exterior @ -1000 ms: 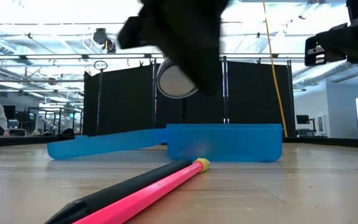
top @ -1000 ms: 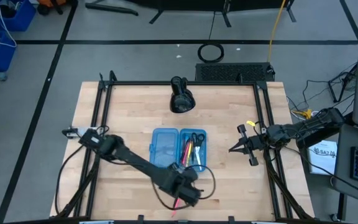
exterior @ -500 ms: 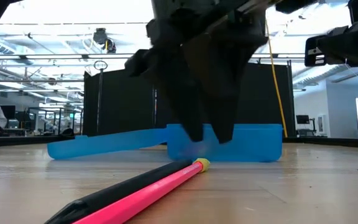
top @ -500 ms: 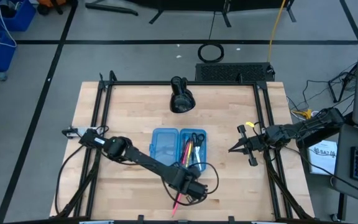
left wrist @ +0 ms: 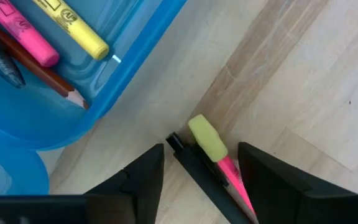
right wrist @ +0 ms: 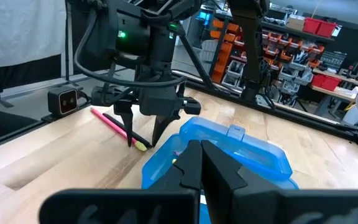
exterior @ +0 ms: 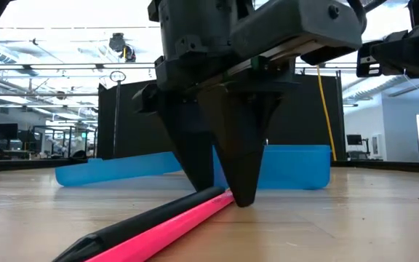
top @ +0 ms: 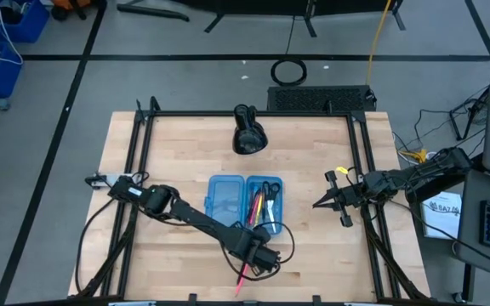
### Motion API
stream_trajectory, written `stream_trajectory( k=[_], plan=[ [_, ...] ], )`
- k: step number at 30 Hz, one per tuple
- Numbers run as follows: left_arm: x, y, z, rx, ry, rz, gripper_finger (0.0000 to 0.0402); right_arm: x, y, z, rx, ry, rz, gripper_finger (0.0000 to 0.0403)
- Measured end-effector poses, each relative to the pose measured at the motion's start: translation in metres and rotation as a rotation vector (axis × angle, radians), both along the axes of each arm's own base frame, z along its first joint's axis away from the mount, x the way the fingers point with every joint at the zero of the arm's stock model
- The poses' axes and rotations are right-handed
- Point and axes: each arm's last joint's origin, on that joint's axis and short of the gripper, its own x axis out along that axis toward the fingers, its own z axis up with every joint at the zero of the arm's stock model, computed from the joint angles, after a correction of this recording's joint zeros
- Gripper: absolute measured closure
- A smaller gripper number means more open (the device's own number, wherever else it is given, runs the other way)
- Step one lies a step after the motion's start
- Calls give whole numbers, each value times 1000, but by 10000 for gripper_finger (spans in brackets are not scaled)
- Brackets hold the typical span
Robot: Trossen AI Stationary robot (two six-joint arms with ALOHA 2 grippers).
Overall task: Pick & place school supplies into a supply box
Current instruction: Put the black pen into the blue supply box
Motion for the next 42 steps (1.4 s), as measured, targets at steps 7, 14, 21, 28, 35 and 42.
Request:
stream_trajectory(
  k=[7, 14, 21, 28, 35, 42],
  plan=[
    [-5, -4, -8, 16, 16, -43, 247, 0, 0, -1, -1, 14, 0, 403],
    [-7, -10, -9, 30, 19, -140, 283, 0, 0, -2, -4, 24, 0, 403],
    [-6, -12, -4, 78, -9, -178, 257, 0, 0, -2, -6, 24, 0, 403],
    [4, -21, 14, 90, -91, -240, 235, 0, 0, -2, -7, 23, 0, 403],
    [-1, -34, 22, 68, -102, -284, 234, 0, 0, -2, -7, 23, 0, 403],
    [-4, -37, 21, 81, -108, -264, 234, 0, 0, -2, -4, 23, 0, 403]
  ],
)
